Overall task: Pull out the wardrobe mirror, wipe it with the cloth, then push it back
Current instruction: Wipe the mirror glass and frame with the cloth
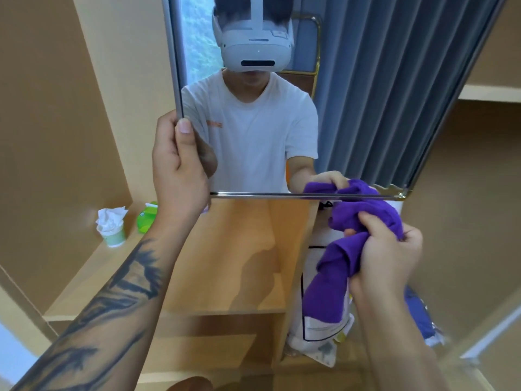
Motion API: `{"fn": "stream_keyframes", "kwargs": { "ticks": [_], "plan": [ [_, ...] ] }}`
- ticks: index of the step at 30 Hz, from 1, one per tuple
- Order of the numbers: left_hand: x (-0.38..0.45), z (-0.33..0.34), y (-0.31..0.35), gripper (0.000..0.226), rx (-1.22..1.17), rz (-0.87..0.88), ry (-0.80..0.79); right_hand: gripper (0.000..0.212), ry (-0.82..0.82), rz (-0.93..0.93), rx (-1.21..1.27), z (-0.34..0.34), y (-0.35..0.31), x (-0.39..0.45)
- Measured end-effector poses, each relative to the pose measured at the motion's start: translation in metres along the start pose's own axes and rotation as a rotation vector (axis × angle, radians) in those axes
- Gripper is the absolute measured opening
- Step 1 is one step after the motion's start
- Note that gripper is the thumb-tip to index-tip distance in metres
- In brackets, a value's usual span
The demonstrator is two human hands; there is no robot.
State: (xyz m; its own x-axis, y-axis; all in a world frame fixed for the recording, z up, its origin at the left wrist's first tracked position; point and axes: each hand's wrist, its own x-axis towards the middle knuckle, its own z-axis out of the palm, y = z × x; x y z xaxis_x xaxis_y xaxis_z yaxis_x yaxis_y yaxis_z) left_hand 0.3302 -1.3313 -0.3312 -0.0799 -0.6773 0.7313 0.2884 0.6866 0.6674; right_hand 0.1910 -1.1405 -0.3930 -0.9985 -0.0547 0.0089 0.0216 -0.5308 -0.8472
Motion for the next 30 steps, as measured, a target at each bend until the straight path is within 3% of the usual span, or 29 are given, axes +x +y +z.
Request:
{"fn": "stream_keyframes", "kwargs": {
  "ticks": [5,11,17,24,30],
  "plan": [
    [-0.001,0.001,-0.003,0.031,-0.037,0.002,-0.001,0.036,-0.151,-0.001,-0.091,0.015,0.015,-0.017],
    [-0.005,0.009,-0.002,0.036,-0.024,0.074,0.031,0.034,0.079,0.022,0.054,0.007,-0.004,0.015],
    [-0.005,0.012,-0.003,0.034,-0.03,0.113,0.057,0.04,-0.147,0.024,-0.043,0.026,0.017,-0.014],
    [-0.005,0.011,-0.004,0.036,-0.024,0.131,0.054,0.04,0.027,-0.018,-0.024,0.02,0.014,-0.003],
    [-0.005,0.011,-0.008,0.036,-0.007,0.15,0.058,0.039,-0.066,-0.132,-0.079,0.044,0.039,-0.043]
  ]
}}
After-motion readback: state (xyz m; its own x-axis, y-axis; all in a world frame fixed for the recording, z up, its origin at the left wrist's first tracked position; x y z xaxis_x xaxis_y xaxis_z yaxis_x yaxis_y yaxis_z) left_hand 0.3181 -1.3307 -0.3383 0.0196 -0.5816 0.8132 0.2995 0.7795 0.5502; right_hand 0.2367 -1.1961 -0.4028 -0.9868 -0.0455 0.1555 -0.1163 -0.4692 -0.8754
